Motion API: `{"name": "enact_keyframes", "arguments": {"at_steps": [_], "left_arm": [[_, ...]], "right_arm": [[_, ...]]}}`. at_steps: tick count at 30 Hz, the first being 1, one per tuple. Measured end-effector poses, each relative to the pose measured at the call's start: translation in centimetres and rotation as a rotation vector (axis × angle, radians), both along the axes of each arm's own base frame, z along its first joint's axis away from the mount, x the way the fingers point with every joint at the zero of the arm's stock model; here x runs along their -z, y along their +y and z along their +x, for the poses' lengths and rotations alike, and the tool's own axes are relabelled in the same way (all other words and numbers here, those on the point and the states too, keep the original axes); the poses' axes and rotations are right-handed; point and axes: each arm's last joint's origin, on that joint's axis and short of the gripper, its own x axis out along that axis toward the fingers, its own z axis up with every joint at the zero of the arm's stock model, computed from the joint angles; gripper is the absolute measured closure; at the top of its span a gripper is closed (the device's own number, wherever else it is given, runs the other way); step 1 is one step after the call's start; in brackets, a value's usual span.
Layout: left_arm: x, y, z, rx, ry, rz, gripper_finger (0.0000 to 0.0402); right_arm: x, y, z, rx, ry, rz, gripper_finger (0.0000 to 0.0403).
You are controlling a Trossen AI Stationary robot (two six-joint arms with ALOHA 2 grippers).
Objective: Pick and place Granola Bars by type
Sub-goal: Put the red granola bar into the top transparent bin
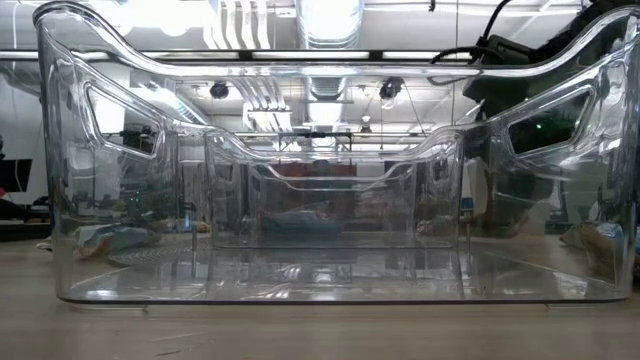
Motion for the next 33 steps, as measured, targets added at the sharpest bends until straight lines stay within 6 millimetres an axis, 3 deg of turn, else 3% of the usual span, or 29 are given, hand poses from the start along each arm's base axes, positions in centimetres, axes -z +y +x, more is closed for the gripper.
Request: {"name": "enact_keyframes", "arguments": {"at_steps": [6,15,21,28,33], "left_arm": [[0.0,0.0,0.0,0.000,0.000,0.000,0.0401],[0.0,0.0,-0.1,0.000,-0.002,0.001,0.0401],[0.0,-0.1,-0.2,0.000,-0.004,0.008,0.0401],[-0.1,-0.1,-0.2,0.002,0.000,0.030,0.0401],[-0.1,-0.1,-0.2,0.002,0.000,0.033,0.0401]], "right_arm": [[-2.3,-0.3,0.0,-0.030,0.047,-0.026,0.0345],[-8.0,-1.2,-1.0,-0.035,0.055,-0.111,0.0357],[-12.5,-1.9,-1.3,-0.024,-0.094,-0.177,0.0353],[-17.5,-2.7,-0.1,-0.041,-0.250,-0.257,0.0352],[-19.3,-3.9,1.7,-0.064,-0.319,-0.282,0.0351]]}}
